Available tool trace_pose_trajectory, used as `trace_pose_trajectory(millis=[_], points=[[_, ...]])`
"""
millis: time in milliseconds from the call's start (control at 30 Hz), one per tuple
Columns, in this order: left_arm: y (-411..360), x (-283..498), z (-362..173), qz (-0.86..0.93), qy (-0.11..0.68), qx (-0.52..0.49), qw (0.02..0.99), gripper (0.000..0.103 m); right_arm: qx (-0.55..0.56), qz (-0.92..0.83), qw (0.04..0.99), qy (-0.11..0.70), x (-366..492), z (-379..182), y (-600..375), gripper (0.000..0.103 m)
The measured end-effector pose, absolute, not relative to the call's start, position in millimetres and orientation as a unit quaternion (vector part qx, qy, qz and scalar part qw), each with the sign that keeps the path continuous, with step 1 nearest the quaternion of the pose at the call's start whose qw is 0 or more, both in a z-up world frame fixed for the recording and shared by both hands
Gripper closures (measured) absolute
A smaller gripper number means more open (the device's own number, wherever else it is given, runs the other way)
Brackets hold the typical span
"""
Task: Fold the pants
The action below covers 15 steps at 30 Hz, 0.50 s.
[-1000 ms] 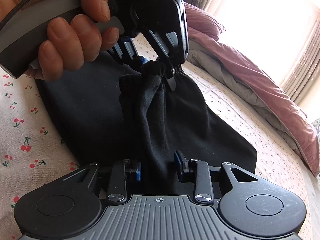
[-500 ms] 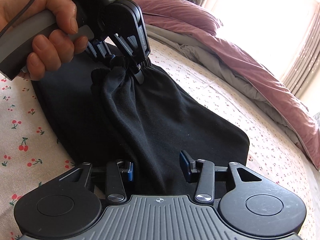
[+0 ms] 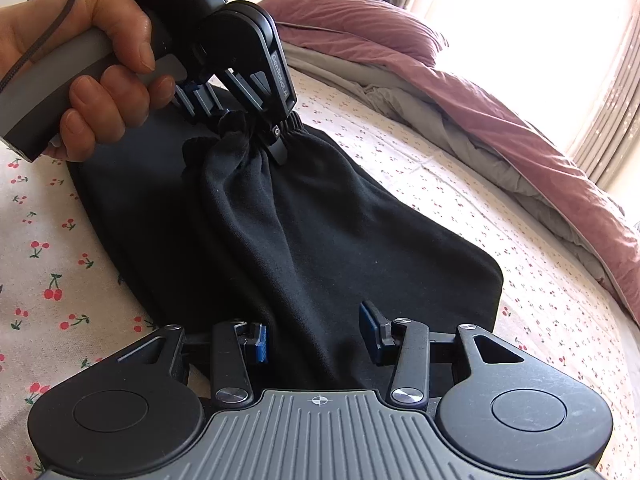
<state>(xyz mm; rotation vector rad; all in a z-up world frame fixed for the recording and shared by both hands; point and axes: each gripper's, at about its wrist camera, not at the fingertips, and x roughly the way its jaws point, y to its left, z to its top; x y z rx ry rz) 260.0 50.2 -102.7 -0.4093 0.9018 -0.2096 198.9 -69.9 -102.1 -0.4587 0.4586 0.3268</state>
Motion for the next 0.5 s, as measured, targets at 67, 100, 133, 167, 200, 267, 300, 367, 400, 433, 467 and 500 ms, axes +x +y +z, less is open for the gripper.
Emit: trace_pose_trajectory(millis=[67,100,133,167,200,267,300,367,400,433,467,500], points=[[51,260,-103,-0.098,0.431,-0.191,0.876,0.081,-0.223,0.161,0.935,0.224,200,-102,-70,0.061],[52,260,-104,-0.097,0.433,-0.191,0.875,0.081,-0.221,0.163,0.935,0.224,200,-102,-70,0.061],[52,260,-105,-0.096,0.436,-0.19,0.874,0.081,-0.22,0.164,0.935,0.226,200,-102,-70,0.061],[53,260,-105,-0.094,0.438,-0.191,0.874,0.081,-0.22,0.164,0.935,0.225,201,-102,-69,0.061],[54,260,-105,-0.094,0.438,-0.194,0.873,0.081,-0.22,0.164,0.935,0.225,200,-102,-69,0.061],[58,262,-105,-0.092,0.443,-0.199,0.869,0.081,-0.221,0.165,0.935,0.225,200,-102,-70,0.061],[61,263,-106,-0.089,0.446,-0.203,0.867,0.081,-0.221,0.165,0.934,0.225,199,-102,-70,0.061],[67,265,-105,-0.081,0.446,-0.211,0.866,0.081,-0.221,0.166,0.934,0.226,199,-103,-71,0.061],[68,265,-105,-0.08,0.444,-0.212,0.867,0.081,-0.221,0.166,0.934,0.226,198,-102,-72,0.061],[69,266,-106,-0.081,0.445,-0.212,0.867,0.079,-0.222,0.167,0.934,0.226,197,-102,-72,0.061],[68,266,-109,-0.081,0.449,-0.212,0.864,0.076,-0.222,0.167,0.934,0.226,197,-102,-72,0.061],[67,267,-112,-0.08,0.454,-0.207,0.863,0.075,-0.222,0.167,0.934,0.227,197,-102,-73,0.061]])
